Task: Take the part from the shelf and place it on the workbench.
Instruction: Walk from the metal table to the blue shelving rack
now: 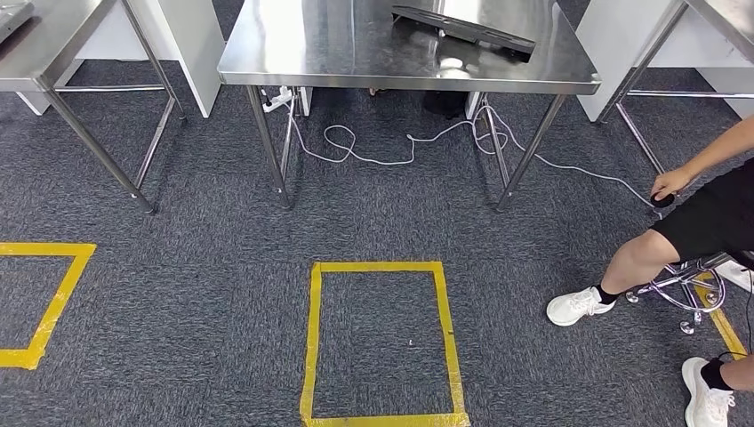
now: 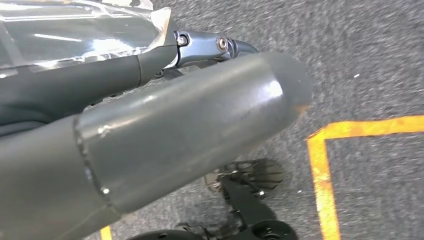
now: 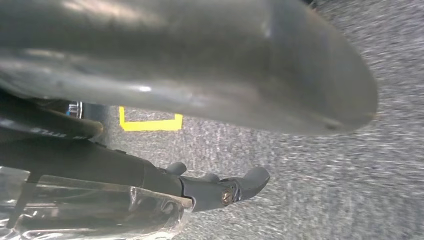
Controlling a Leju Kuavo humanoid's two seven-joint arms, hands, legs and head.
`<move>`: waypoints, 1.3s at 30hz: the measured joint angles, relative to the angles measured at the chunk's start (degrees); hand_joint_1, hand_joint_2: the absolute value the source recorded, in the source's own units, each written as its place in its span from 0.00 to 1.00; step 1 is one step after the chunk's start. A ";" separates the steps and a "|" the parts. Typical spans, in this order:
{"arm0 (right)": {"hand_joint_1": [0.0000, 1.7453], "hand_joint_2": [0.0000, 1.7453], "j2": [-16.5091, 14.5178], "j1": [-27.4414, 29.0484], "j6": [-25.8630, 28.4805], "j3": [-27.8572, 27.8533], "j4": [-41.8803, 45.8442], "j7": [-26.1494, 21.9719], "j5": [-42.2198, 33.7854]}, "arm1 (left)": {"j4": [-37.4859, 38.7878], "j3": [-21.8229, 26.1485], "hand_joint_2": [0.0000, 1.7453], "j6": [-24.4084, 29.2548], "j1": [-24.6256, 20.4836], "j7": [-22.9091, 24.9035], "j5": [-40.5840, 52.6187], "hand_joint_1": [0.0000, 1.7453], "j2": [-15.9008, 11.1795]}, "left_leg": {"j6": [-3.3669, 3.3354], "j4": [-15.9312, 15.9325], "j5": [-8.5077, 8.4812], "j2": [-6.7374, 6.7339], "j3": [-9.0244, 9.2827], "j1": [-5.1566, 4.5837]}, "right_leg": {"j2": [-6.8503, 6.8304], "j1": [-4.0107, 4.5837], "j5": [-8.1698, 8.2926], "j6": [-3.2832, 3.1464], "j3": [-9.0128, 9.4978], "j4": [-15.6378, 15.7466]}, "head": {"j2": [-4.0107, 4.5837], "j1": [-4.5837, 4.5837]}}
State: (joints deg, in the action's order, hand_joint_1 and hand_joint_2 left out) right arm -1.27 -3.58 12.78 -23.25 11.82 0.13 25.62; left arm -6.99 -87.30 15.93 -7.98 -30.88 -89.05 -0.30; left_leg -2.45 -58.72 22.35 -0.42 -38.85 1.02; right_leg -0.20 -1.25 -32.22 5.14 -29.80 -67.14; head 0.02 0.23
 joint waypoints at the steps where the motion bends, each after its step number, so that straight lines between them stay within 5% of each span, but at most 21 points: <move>1: 0.00 0.00 0.02 -0.08 -0.07 0.21 0.00 -0.03 0.07 | 0.00 0.00 0.00 0.03 0.01 0.00 0.00 0.00 0.02 | 0.36 -0.04 -0.76 0.01 -0.59 -0.05 | 0.08 0.21 -0.20 -0.36 3.56 5.15 | -0.01 0.01; 3: 0.00 0.00 0.03 -0.19 -0.27 0.50 0.00 -0.11 0.20 | 0.00 0.00 0.00 0.11 0.02 0.00 0.00 0.00 0.03 | 1.12 0.38 -2.30 -0.04 -0.92 -0.12 | 0.31 0.76 -1.49 -1.74 7.41 11.75 | -0.01 -0.10; 6: 0.00 0.00 0.02 -0.16 -0.44 0.77 -0.07 -0.19 0.52 | 0.00 0.00 0.00 0.27 0.20 0.02 -0.01 0.00 0.02 | 2.28 1.01 -3.29 0.06 -1.17 0.13 | 0.25 0.67 -0.34 -3.77 6.37 12.50 | 0.01 -0.32; 8: 0.00 0.00 0.01 -0.08 -0.52 0.91 -0.15 -0.18 0.65 | 0.00 -0.01 0.00 0.34 0.42 0.01 -0.01 0.00 0.01 | 2.72 -2.18 1.55 0.27 -2.13 0.33 | -0.12 0.19 1.33 -5.34 4.90 12.56 | 0.00 -0.59; 10: 0.00 0.00 0.00 0.03 -0.58 1.04 -0.20 -0.18 0.72 | 0.00 -0.02 0.00 0.38 0.53 -0.02 0.02 0.00 0.01 | 2.99 -9.16 8.08 0.35 -3.05 0.39 | -0.43 0.52 2.93 -6.22 3.14 12.41 | 0.00 -0.78; 11: 0.00 0.00 -0.03 0.06 -0.60 1.10 -0.21 -0.18 0.73 | 0.00 -0.02 0.00 0.38 0.54 -0.02 0.03 0.00 0.01 | 3.12 -12.63 9.42 0.37 -3.12 0.40 | -0.54 0.74 3.67 -6.30 2.22 12.21 | 0.00 -0.79; 13: 0.00 0.00 -0.06 0.08 -0.60 1.22 -0.24 -0.18 0.76 | 0.00 -0.02 0.00 0.38 0.54 -0.02 0.05 0.00 0.01 | 3.21 -15.64 7.93 0.36 -1.43 0.43 | -0.66 1.00 4.97 -6.16 0.10 11.35 | 0.00 -0.80; 15: 0.00 0.00 -0.06 0.05 -0.60 1.27 -0.23 -0.18 0.90 | 0.00 -0.02 0.00 0.37 0.48 -0.02 0.07 0.00 0.01 | 3.04 -11.05 5.90 0.41 3.73 0.51 | -0.67 1.01 5.84 -5.70 -2.11 9.99 | 0.01 -0.83; 17: 0.00 0.00 -0.08 0.01 -0.60 1.33 -0.23 -0.18 1.09 | 0.00 -0.02 0.00 0.37 0.32 -0.03 0.06 0.00 0.01 | 2.56 -3.24 7.56 0.58 9.36 0.33 | -0.70 1.16 6.46 -5.06 -3.64 8.84 | 0.01 -0.75; 19: 0.00 0.00 -0.10 -0.06 -0.60 1.43 -0.24 -0.25 1.27 | 0.00 -0.02 0.00 0.40 0.23 -0.10 0.04 0.00 0.01 | 1.77 0.32 8.95 0.66 11.17 -0.18 | -0.76 1.20 7.30 -4.30 -4.26 8.60 | 0.01 -0.72; 22: 0.00 0.00 -0.06 0.00 -0.56 1.67 -0.24 -0.47 1.55 | -0.01 -0.02 0.00 0.73 0.16 -0.38 0.10 0.00 0.05 | 0.01 1.39 7.06 0.33 9.68 -0.23 | -0.59 1.31 6.62 -3.78 -5.60 7.73 | 0.00 -0.72; 25: 0.00 0.00 -0.09 0.15 -0.56 1.85 -0.24 -0.71 1.67 | 0.00 -0.02 0.00 1.43 0.13 -0.56 0.26 0.00 0.08 | -0.80 1.93 4.58 0.02 7.15 0.00 | -0.15 0.79 -0.57 -4.37 -8.23 -0.56 | 0.01 -0.44; 27: 0.00 0.00 -0.04 0.20 -0.56 1.85 -0.25 -0.84 1.70 | 0.00 -0.03 0.00 1.55 0.20 -0.56 0.24 0.00 0.08 | -0.47 1.84 3.17 -0.14 5.32 0.06 | -0.09 0.27 -2.42 -3.38 -9.01 -6.31 | 0.01 -0.42; 29: 0.00 0.00 0.00 0.29 -0.56 1.86 -0.25 -0.89 1.80 | -0.01 -0.03 0.00 1.54 0.27 -0.54 0.17 0.00 0.11 | 0.08 1.72 1.93 -0.26 3.68 0.25 | -0.08 -0.20 -0.24 -1.68 -6.30 -5.48 | 0.01 -0.39; 31: 0.00 0.00 0.02 0.26 -0.56 1.91 -0.25 -0.91 1.99 | -0.01 -0.02 0.00 1.54 0.28 -0.49 0.11 0.00 0.15 | 0.88 1.50 0.87 -0.32 2.70 0.35 | -0.05 -0.52 1.28 -0.88 0.41 2.97 | 0.01 -0.31; 33: 0.00 0.00 0.01 0.16 -0.56 1.98 -0.25 -0.93 2.13 | 0.00 -0.02 0.00 1.55 0.27 -0.44 0.08 0.00 0.16 | 1.79 1.29 -0.06 -0.35 2.39 0.23 | 0.18 -0.11 0.45 -1.42 5.10 10.46 | 0.00 -0.32; 36: 0.00 0.00 -0.02 0.32 -0.56 2.08 -0.27 -0.93 2.19 | 0.00 -0.02 0.00 1.64 0.33 -0.35 0.07 0.00 0.15 | 2.87 1.30 -0.71 -0.33 2.21 0.46 | 0.22 0.04 0.21 -3.00 5.27 12.08 | 0.01 -0.56; 39: 0.00 0.00 -0.02 0.38 -0.56 2.13 -0.28 -0.91 2.26 | -0.02 -0.04 0.00 1.91 0.48 0.08 0.07 0.00 0.15 | 3.32 -4.69 4.80 -0.03 -0.07 0.86 | -0.12 -0.38 1.40 -5.08 4.36 12.09 | 0.01 -0.69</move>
State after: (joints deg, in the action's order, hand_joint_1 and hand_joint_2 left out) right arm -1.29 -3.20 12.22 -21.12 11.54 -0.79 27.88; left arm -7.01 -87.33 17.84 -7.50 -30.81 -88.98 -0.14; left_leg 0.87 -63.41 27.15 -0.45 -38.92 1.89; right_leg -0.32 -1.63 -30.82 0.06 -25.44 -55.05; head 0.02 -0.46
